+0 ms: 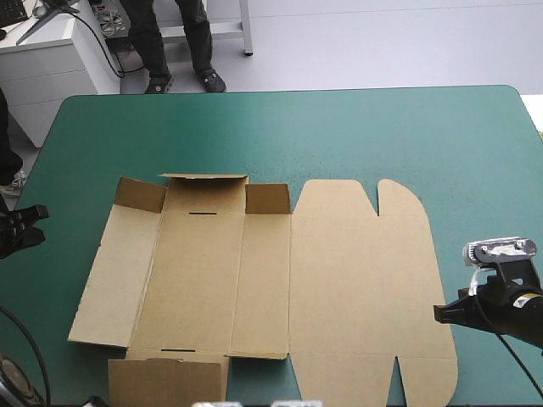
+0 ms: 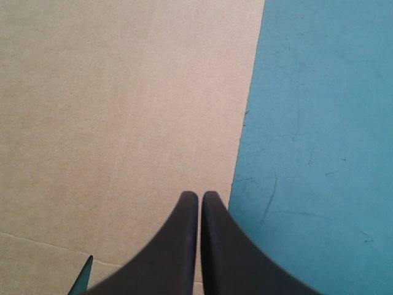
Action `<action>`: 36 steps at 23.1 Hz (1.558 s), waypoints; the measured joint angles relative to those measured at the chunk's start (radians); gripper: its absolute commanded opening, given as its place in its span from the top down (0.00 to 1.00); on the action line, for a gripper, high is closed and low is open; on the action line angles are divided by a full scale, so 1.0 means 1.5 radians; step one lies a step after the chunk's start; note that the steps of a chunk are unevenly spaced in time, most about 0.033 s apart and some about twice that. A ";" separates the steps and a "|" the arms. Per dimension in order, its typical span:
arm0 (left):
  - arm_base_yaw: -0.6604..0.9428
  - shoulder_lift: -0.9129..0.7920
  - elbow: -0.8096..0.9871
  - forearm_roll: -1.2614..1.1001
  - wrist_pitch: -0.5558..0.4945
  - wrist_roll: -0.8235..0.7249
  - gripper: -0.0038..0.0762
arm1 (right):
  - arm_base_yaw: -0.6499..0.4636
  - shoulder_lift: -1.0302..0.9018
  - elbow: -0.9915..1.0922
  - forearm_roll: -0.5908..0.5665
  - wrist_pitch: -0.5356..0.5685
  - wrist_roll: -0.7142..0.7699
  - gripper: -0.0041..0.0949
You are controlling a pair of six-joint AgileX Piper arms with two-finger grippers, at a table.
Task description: Fold the box
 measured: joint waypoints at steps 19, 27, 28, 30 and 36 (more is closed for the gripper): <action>0.001 0.003 0.193 -0.027 -0.011 0.219 0.27 | 0.039 0.000 0.000 -0.001 0.001 -0.011 0.97; -0.005 0.003 0.250 -0.045 -0.033 0.281 0.27 | 0.039 0.000 0.000 -0.002 0.004 -0.011 0.98; -0.011 0.003 0.251 -0.045 -0.033 0.285 0.27 | 0.039 0.000 0.000 -0.002 0.004 -0.011 0.98; -0.026 0.004 0.258 -0.043 -0.034 0.291 0.27 | 0.039 0.000 0.000 -0.002 0.005 -0.011 0.98; -0.089 0.020 0.280 -0.030 -0.034 0.296 0.27 | 0.039 0.000 0.000 -0.002 0.006 -0.011 0.98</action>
